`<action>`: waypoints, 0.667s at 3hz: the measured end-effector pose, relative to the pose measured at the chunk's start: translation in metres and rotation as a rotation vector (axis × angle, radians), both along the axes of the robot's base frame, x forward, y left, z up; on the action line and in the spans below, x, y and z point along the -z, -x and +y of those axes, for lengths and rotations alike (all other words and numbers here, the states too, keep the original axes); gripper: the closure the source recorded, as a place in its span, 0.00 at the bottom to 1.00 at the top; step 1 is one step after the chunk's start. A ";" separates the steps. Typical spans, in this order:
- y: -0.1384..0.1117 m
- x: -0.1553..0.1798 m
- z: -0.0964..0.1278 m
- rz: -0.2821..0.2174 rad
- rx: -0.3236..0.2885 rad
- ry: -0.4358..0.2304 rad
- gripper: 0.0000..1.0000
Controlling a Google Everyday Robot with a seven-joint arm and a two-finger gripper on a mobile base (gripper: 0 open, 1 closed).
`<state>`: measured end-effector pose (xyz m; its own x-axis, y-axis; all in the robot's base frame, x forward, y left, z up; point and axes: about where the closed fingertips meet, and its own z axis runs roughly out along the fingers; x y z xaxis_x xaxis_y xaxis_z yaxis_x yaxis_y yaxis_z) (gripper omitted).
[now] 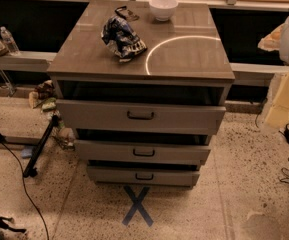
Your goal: Place blue chip bag into white bowl
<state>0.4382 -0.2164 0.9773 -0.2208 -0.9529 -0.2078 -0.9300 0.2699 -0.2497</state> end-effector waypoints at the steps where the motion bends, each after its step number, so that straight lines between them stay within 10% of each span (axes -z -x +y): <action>1: 0.000 -0.001 0.001 -0.004 -0.001 -0.002 0.00; 2: -0.012 -0.002 0.013 -0.038 0.002 -0.042 0.00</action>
Offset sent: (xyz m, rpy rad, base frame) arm 0.0304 0.0298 -0.0006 0.1015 -0.0679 -0.0047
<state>0.4505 -0.2033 0.9795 -0.2136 -0.9429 -0.2555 -0.9196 0.2823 -0.2731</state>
